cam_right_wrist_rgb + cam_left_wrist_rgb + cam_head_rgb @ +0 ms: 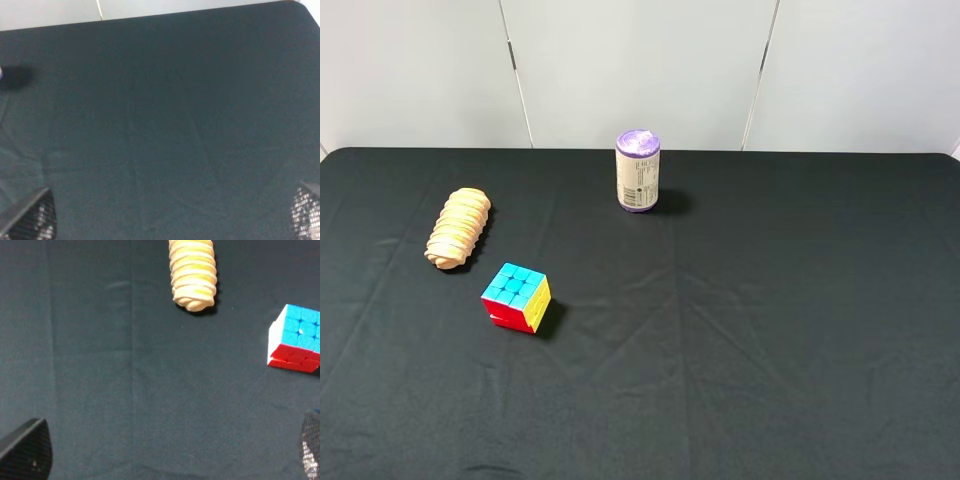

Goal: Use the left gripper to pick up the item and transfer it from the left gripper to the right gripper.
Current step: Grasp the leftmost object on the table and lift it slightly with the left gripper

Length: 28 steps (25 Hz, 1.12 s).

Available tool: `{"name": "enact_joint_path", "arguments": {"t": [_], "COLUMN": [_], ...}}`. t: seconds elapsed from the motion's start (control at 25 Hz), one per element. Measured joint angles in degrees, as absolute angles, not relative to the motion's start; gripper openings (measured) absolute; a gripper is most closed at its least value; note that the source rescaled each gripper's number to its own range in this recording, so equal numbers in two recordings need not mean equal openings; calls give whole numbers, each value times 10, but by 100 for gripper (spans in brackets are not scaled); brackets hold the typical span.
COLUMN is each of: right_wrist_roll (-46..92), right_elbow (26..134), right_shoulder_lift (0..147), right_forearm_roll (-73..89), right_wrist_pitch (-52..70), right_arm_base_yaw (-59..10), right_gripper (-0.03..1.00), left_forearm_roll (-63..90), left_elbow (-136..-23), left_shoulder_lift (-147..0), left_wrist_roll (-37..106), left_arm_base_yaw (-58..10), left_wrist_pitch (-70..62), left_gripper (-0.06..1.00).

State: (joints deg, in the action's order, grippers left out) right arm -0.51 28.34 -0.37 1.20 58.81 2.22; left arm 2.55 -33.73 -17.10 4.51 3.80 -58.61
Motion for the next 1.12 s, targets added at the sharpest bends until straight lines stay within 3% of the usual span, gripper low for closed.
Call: {"name": "enact_joint_path", "arguments": {"t": [1.12], "right_wrist_roll": [-5], "right_elbow": [283], "right_shoulder_lift": [-4], "right_forearm_roll": [12], "right_wrist_pitch": [588], "right_arm_base_yaw": [22], "right_gripper": [100], "left_forearm_roll": [37], "left_elbow": [-522], "left_shoulder_lift": [-765], "left_wrist_roll": [47], "left_arm_base_yaw": [19], "left_wrist_pitch": [-490], "left_gripper": [100]}}
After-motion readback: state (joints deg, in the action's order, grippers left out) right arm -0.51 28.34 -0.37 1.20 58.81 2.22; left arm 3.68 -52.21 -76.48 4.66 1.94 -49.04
